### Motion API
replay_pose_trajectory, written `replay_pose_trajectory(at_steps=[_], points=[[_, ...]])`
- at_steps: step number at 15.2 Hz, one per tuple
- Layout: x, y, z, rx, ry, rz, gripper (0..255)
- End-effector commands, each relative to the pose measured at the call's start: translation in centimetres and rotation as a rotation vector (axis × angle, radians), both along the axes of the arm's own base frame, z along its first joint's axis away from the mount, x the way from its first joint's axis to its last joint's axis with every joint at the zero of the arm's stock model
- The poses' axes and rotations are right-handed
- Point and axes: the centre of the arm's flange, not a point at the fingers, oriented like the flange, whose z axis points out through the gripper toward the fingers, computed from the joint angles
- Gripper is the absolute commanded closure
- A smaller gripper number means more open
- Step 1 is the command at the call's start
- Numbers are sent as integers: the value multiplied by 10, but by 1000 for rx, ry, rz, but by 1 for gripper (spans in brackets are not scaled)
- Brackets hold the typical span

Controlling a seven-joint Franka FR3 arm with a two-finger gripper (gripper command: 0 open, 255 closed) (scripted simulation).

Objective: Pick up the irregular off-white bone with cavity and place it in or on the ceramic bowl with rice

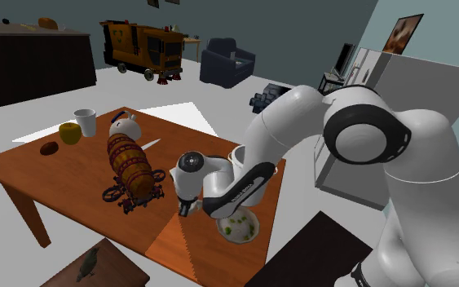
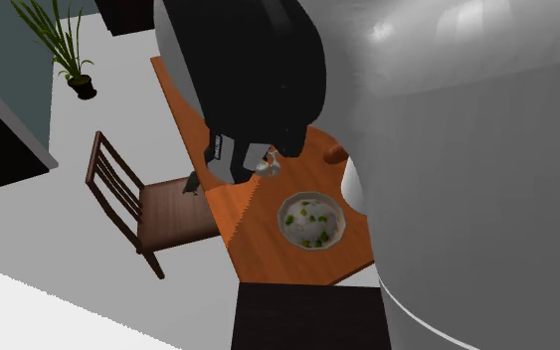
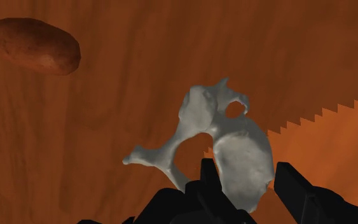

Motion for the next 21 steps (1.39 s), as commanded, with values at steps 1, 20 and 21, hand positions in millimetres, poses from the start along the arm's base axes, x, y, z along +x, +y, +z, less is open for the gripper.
replay_pose_trajectory(at_steps=[1,20,21], points=[[-1,-1,11,0,0,0,255],[-78,-52,76,0,0,0,255],[-89,-59,77,0,0,0,255]])
